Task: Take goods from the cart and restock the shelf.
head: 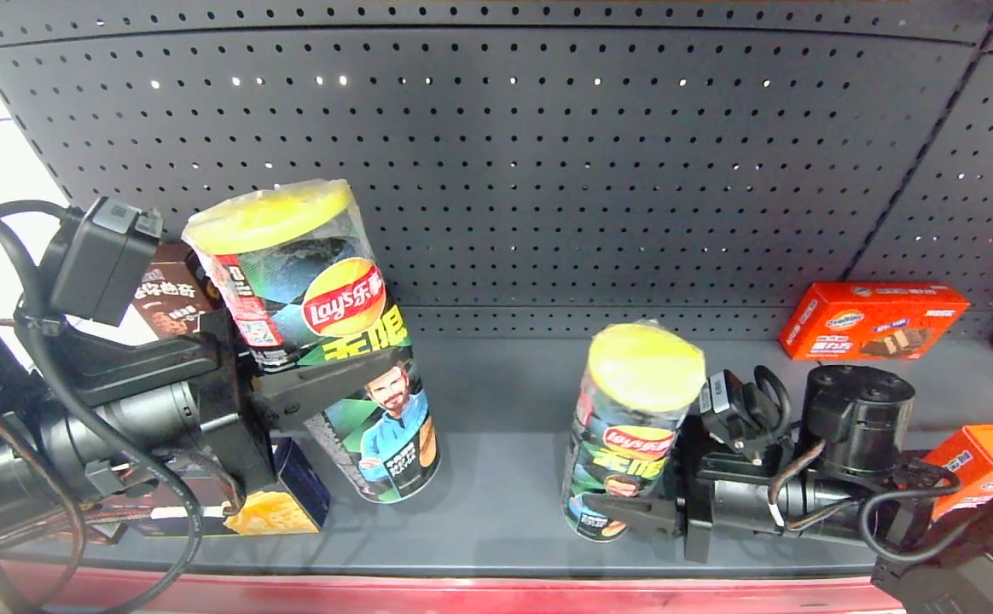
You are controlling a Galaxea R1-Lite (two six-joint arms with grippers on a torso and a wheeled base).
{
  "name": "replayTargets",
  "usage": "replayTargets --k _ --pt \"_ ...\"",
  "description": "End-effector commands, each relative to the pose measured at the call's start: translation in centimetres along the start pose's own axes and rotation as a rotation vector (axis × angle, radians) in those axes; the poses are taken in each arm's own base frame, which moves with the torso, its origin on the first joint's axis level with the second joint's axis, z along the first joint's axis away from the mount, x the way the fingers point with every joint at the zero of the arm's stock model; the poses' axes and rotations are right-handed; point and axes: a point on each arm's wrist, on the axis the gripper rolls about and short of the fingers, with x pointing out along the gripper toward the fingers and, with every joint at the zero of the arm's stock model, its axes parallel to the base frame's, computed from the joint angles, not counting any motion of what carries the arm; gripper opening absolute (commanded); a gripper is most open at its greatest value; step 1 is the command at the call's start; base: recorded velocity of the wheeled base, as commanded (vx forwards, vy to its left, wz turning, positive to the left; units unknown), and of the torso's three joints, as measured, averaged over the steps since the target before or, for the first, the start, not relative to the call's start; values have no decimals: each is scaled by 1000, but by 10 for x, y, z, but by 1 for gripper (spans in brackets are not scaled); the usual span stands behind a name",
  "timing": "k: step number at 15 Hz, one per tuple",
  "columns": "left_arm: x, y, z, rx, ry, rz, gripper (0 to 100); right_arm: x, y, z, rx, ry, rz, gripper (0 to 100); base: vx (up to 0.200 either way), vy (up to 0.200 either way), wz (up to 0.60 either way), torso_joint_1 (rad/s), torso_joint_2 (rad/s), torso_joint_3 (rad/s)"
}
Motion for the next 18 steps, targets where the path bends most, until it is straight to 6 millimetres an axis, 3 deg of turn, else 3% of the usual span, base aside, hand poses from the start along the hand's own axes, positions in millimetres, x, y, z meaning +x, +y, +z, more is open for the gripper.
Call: replayTargets --k 1,4,7,11,14,16,18 --pt "0 0 0 0 -1 1 0 -3 4 -3 11 14 1 100 0 0 0 0 0 0" --pt "0 0 0 0 0 -1 0 -7 4 -1 6 11 -8 100 0 0 0 0 0 0" --pt "0 0 0 0 0 -1 0 -33 0 6 -11 -3 -81 100 0 0 0 0 0 0" --pt "-1 0 -3 -6 8 -1 0 -68 11 13 -22 -11 -155 100 0 0 0 0 0 0" --pt "-3 2 -3 -5 9 18 0 -121 41 32 -85 -63 -296 100 0 0 0 0 0 0" --pt "-3 3 -2 -1 4 18 0 -144 52 35 -116 -76 -395 100 0 0 0 0 0 0" --pt "-3 2 -1 7 -7 14 0 -178 78 38 -159 -105 -577 100 0 0 0 0 0 0"
